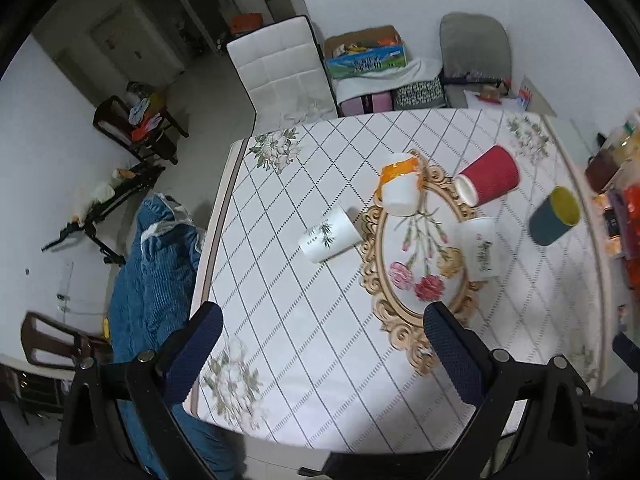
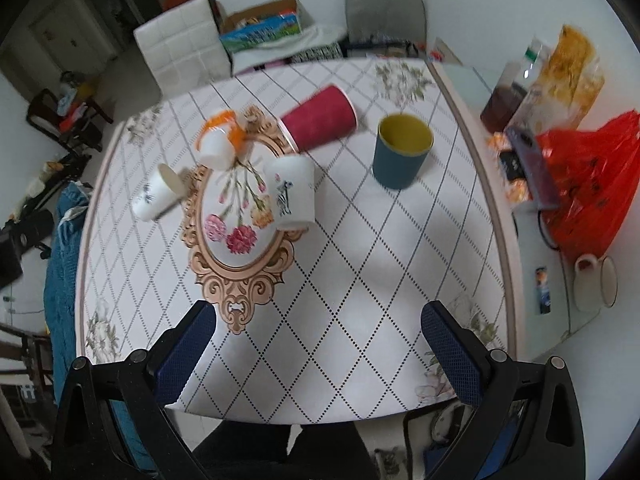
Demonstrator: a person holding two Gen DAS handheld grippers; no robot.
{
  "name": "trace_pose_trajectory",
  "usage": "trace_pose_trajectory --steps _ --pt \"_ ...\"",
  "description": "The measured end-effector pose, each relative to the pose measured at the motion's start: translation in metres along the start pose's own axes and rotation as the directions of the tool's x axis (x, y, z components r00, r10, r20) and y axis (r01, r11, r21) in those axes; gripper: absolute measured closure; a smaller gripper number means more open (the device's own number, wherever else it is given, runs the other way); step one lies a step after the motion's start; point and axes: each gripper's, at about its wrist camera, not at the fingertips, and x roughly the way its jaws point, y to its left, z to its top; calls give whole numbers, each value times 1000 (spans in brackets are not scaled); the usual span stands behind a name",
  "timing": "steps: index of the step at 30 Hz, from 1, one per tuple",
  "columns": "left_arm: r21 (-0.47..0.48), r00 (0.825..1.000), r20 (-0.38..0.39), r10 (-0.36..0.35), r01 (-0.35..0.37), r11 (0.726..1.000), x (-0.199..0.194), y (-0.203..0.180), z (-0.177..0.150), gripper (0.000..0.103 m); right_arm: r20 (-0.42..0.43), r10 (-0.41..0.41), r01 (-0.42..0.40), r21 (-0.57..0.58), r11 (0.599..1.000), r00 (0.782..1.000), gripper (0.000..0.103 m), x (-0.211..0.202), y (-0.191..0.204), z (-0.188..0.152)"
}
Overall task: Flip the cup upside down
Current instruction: 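Reach the left gripper to the lying white plant-print cup and grasp it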
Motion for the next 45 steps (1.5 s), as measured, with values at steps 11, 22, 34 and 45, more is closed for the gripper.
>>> trace_pose_trajectory --steps 11,22,34,45 --pt "99 993 -121 -5 17 995 103 3 46 0 -163 -54 71 98 993 985 0 87 11 12" --pt "265 979 -203 7 49 963 189 7 74 0 -300 -113 149 101 984 947 0 159 20 17" --pt "634 965 -262 23 154 758 236 -15 77 0 -349 -89 131 98 986 933 0 193 47 24" --pt "706 936 -351 12 256 660 272 -41 63 0 -371 -90 133 93 987 924 0 208 70 38"
